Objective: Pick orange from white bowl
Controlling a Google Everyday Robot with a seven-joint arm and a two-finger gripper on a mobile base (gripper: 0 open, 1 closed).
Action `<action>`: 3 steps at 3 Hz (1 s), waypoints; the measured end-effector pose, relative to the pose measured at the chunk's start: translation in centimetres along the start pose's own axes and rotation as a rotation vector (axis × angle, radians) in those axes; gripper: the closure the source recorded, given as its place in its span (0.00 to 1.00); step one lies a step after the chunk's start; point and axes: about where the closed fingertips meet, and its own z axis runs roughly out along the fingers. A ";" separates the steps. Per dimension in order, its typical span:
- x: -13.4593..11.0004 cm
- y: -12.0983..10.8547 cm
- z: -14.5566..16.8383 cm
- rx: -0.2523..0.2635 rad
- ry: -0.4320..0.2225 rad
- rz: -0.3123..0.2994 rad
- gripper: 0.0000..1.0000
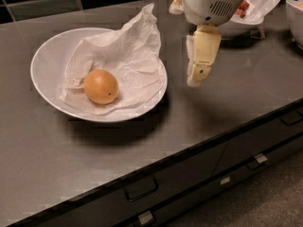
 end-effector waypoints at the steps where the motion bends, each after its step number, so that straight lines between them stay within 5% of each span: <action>1: -1.8 -0.4 1.5 -0.027 -0.029 -0.054 0.00; 3: -8.3 -2.1 7.1 -0.117 -0.125 -0.244 0.00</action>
Offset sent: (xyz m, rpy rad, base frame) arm 0.0242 0.1136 -0.0469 0.0188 0.0953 0.3458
